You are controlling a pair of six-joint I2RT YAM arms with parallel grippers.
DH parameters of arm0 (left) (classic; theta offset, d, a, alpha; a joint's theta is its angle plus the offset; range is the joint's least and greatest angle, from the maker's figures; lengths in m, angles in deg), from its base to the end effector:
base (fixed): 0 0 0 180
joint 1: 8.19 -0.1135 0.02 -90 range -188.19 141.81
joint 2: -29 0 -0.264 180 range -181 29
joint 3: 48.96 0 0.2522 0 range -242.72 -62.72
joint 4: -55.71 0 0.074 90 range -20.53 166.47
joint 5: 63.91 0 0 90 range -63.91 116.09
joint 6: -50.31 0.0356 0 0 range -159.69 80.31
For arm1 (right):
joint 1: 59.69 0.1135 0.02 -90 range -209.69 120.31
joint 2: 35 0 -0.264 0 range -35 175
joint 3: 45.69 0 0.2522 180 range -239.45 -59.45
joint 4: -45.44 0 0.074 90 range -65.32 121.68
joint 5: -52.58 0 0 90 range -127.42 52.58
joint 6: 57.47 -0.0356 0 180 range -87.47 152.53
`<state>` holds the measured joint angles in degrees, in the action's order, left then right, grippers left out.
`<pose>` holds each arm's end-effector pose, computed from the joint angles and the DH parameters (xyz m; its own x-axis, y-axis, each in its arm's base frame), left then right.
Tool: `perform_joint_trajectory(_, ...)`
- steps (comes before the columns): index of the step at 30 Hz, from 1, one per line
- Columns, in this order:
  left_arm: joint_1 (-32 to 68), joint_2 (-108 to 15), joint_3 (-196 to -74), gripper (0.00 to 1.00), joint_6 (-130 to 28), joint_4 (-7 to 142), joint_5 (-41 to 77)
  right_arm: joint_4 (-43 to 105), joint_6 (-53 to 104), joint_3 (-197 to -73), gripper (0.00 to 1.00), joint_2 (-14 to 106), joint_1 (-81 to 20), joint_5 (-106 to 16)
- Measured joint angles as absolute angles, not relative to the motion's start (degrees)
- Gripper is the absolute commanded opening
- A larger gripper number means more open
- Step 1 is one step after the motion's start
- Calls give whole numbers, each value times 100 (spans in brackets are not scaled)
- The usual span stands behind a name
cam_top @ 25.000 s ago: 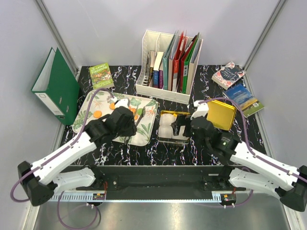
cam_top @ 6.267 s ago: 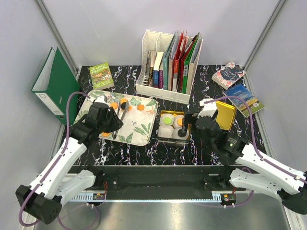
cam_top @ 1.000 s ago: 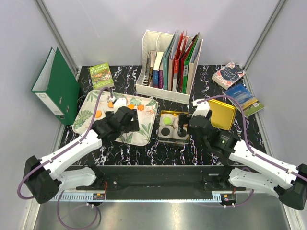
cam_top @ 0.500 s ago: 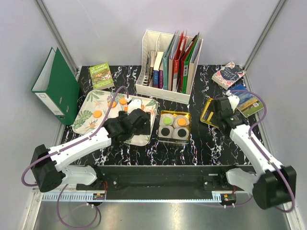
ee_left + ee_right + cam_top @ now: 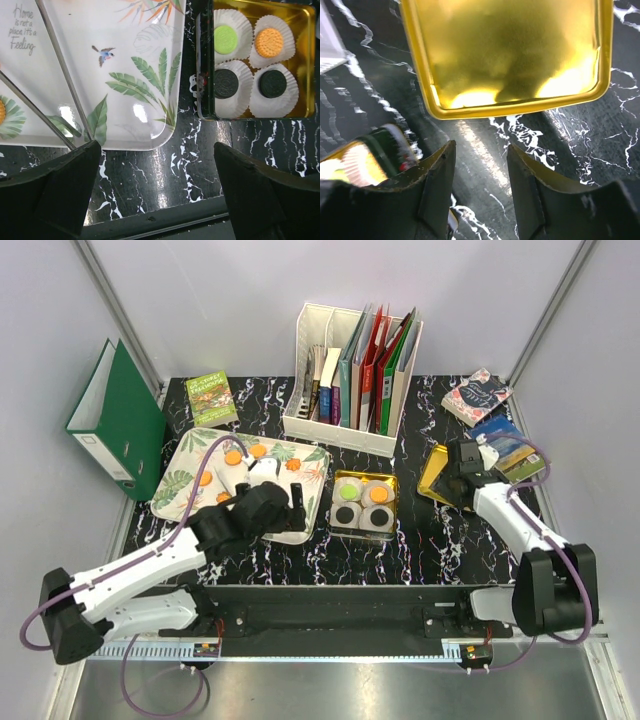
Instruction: Pack the cookies
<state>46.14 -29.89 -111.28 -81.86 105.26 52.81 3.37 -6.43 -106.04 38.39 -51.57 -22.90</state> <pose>0.1347 -0.1602 0.2784 -0.6767 -0.0856 -0.7313 0.1210 0.9668 -0.2251 0.2510 0.0268 0.2206 -0.6281 0.5252 -0.5741 0.5147 0.8338 0.1998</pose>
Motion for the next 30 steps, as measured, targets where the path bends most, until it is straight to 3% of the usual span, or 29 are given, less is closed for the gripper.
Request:
perform_joint_trajectory(8,4614,-2897,-10931,99,-8280,10231,5005,566,-868,-10532,52,4700,-5160,-2316)
perform_joint_trajectory(22,4614,-2829,-10711,99,-8481,10214,4951,1115,-1416,-10514,50,5294,-5450,-2344)
perform_joint_trajectory(30,4614,-2869,-10711,99,-8523,10198,4951,1489,-1445,-10523,45,5471,-5581,-2351)
